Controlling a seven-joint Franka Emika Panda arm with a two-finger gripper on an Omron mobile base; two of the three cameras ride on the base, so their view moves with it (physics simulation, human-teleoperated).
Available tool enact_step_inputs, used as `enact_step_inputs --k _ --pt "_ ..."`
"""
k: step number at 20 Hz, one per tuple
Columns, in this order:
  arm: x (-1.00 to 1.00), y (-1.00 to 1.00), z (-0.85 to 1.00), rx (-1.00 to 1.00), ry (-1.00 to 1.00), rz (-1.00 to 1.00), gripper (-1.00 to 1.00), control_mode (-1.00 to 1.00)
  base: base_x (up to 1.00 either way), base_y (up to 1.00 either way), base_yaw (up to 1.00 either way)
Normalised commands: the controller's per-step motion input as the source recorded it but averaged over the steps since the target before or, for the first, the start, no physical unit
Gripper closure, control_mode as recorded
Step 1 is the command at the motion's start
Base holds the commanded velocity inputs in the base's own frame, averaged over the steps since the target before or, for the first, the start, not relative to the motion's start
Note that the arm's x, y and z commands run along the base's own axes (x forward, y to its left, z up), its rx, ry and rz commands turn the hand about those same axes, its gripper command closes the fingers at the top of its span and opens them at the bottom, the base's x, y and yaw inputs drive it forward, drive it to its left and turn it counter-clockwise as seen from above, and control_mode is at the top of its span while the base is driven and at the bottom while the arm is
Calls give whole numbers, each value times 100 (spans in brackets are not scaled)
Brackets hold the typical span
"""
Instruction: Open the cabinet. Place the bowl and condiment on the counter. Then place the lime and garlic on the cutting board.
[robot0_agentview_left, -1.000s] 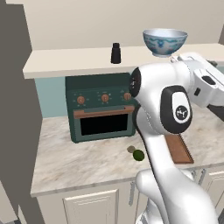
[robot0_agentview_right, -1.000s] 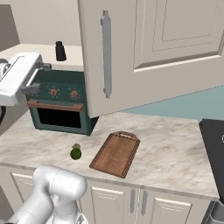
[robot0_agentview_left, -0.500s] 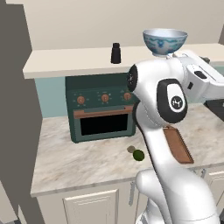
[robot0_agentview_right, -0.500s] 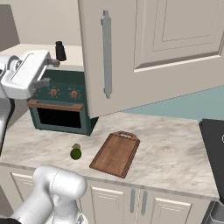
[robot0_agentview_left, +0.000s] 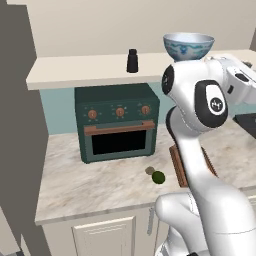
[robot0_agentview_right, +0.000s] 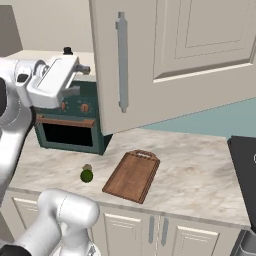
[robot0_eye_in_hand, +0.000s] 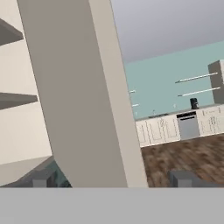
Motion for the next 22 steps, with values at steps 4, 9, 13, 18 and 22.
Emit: enact_step_inputs --k 4,9,13,18,22 --pt "9 -60 0 0 3 -8 -100 -100 0 0 0" --pt "14 -55 0 0 3 -7 -100 -100 0 0 0" --pt "0 -87 0 0 10 -12 -100 -100 0 0 0" --pt "-44 -100 0 0 14 -21 -100 -100 0 0 0" --pt "-67 -100 0 0 10 -22 -100 -100 0 0 0"
